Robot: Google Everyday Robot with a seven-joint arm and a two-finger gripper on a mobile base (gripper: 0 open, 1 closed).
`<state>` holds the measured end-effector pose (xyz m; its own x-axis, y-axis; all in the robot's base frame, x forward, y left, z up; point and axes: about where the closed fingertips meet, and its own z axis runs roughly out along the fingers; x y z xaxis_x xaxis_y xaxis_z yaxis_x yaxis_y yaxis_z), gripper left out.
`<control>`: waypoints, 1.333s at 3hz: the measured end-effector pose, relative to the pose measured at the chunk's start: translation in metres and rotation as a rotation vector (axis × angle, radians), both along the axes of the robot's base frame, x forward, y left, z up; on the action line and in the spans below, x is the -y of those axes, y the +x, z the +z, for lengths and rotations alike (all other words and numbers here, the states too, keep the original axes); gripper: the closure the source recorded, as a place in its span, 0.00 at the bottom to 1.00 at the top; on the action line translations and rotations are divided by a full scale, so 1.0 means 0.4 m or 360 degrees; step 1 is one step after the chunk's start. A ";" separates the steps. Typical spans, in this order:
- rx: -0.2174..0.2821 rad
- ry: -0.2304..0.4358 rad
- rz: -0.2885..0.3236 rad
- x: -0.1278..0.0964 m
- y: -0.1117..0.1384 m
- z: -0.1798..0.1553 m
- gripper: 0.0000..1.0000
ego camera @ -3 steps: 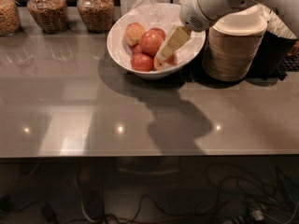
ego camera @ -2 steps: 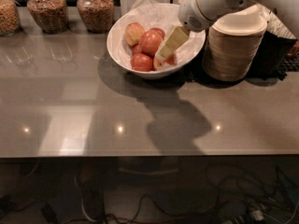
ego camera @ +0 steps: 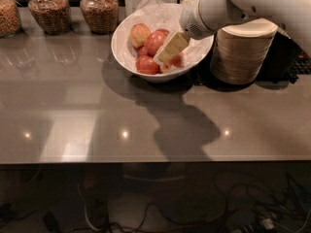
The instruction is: Pick apple from white bowl
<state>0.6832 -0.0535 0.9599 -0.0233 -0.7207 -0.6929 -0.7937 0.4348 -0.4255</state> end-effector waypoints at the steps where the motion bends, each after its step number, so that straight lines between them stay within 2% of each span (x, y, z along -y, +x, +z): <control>1: 0.0016 0.0108 -0.0016 -0.024 0.013 -0.007 0.03; 2: 0.0020 0.0182 -0.0031 -0.042 0.027 -0.013 0.20; 3: -0.0004 0.0245 -0.0048 -0.052 0.042 -0.033 0.26; 4: -0.0033 0.0288 -0.0057 -0.059 0.056 -0.055 0.24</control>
Offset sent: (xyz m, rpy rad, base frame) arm 0.0187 0.0202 -0.0063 0.1751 -0.0193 -0.0399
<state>0.7057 -0.0298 0.9378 -0.0623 -0.5830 -0.8101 -0.7842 0.5307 -0.3217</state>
